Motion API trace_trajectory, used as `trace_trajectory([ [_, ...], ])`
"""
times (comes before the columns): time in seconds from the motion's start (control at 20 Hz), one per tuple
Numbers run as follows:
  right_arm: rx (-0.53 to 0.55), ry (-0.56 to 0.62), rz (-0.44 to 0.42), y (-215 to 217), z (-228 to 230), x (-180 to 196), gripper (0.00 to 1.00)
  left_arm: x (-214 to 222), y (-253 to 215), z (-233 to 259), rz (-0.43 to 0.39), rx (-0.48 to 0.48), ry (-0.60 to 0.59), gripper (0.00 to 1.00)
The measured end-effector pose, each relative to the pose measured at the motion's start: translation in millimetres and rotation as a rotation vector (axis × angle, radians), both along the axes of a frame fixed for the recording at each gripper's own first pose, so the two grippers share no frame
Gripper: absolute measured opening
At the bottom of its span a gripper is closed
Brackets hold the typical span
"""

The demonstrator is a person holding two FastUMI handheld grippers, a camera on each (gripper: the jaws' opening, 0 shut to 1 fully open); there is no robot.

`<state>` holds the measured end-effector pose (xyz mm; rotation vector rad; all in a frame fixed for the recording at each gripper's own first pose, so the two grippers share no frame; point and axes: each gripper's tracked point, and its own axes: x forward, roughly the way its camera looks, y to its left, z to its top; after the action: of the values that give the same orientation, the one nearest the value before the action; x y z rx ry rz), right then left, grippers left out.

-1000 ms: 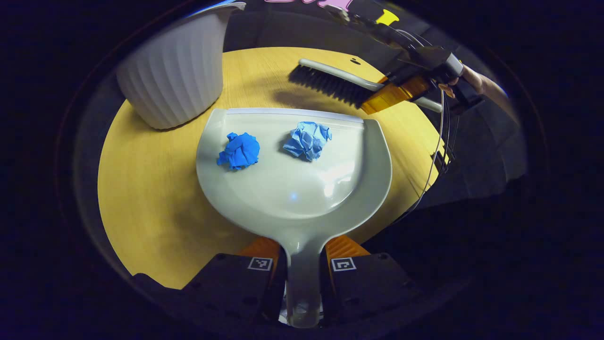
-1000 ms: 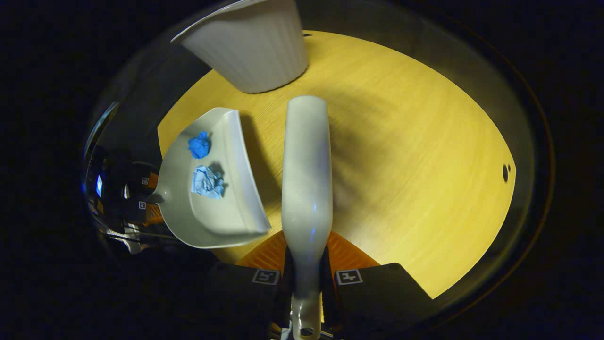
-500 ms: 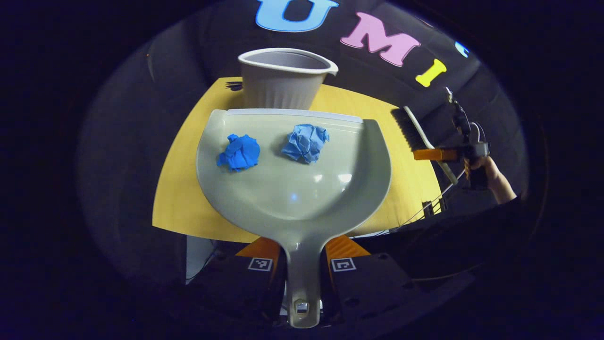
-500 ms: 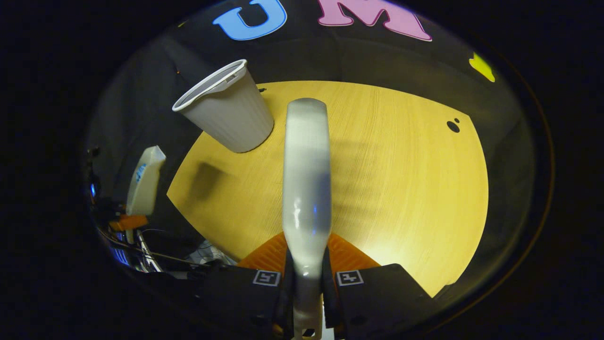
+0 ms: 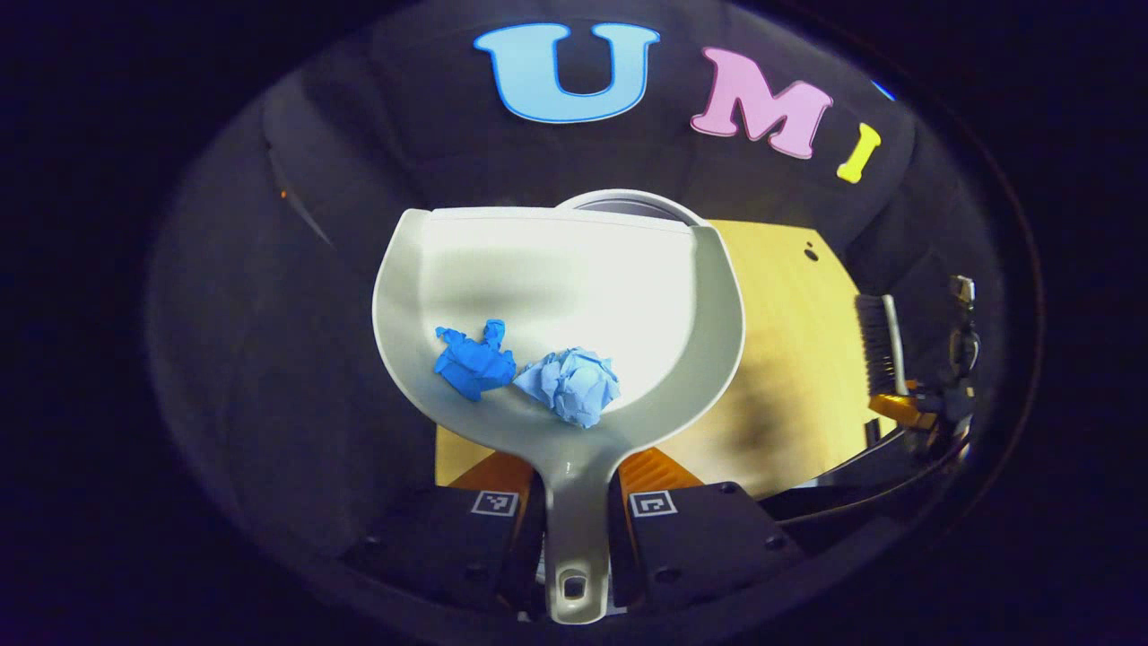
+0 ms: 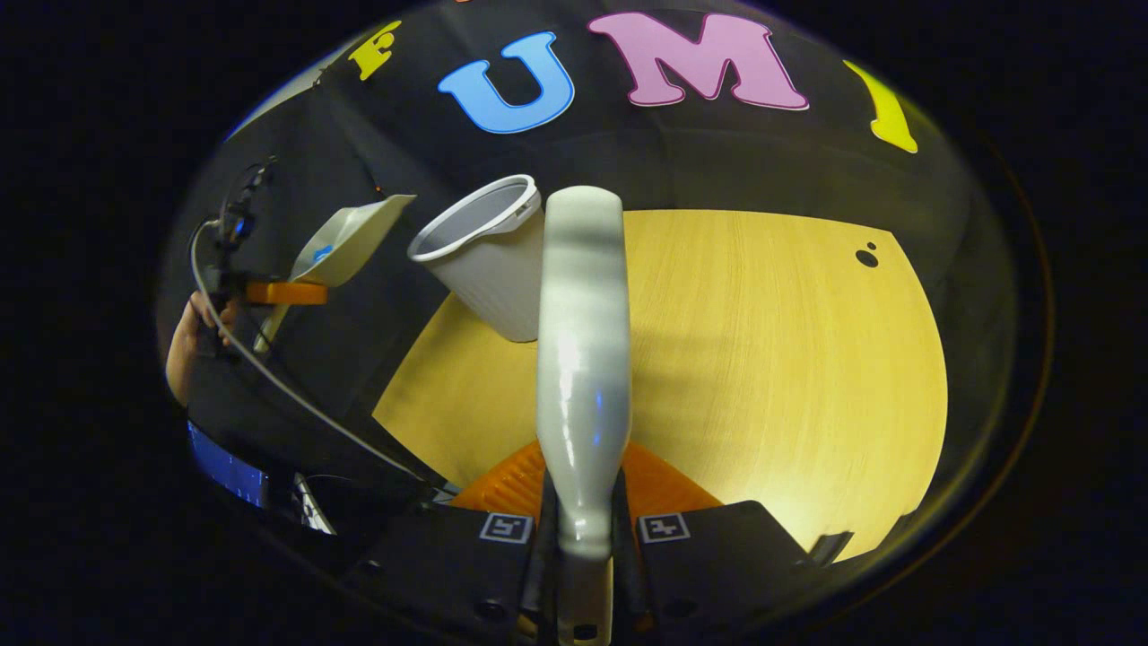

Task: Pick up the small broom and dustpan from the desktop, sweep the trash into the dustpan with the broom, and then empty the trash into the garbage bin.

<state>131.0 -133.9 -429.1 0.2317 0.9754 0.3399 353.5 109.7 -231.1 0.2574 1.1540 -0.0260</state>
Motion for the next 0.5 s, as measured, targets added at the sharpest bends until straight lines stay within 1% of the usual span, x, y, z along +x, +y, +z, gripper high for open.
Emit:
trace_trajectory([
  [0.1, -0.013, 0.010, 0.007, -3.1, -5.1, -8.8, 0.29, 47.0, 3.1, 2.9, -0.070, 0.126, 0.032, 0.29],
  [0.15, -0.032, 0.013, 0.005, -6.7, -7.8, -15.4, 0.29, 63.9, 6.3, 3.0, -0.111, 0.187, 0.062, 0.29],
  [0.25, -0.039, 0.030, -0.020, -8.9, -14.9, -41.9, 0.29, 92.0, 5.2, 5.6, -0.184, 0.310, 0.124, 0.29],
  [0.3, -0.036, 0.036, -0.039, -12.9, -16.1, -50.6, 0.29, 97.3, 3.9, 8.4, -0.220, 0.375, 0.140, 0.29],
  [0.4, -0.022, 0.044, -0.091, -22.9, -17.3, -55.5, 0.29, 109.0, 0.5, 21.4, -0.325, 0.495, 0.151, 0.29],
  [0.5, -0.001, 0.054, -0.138, -28.5, -19.5, -59.4, 0.29, 104.2, -4.4, 33.6, -0.396, 0.608, 0.192, 0.29],
])
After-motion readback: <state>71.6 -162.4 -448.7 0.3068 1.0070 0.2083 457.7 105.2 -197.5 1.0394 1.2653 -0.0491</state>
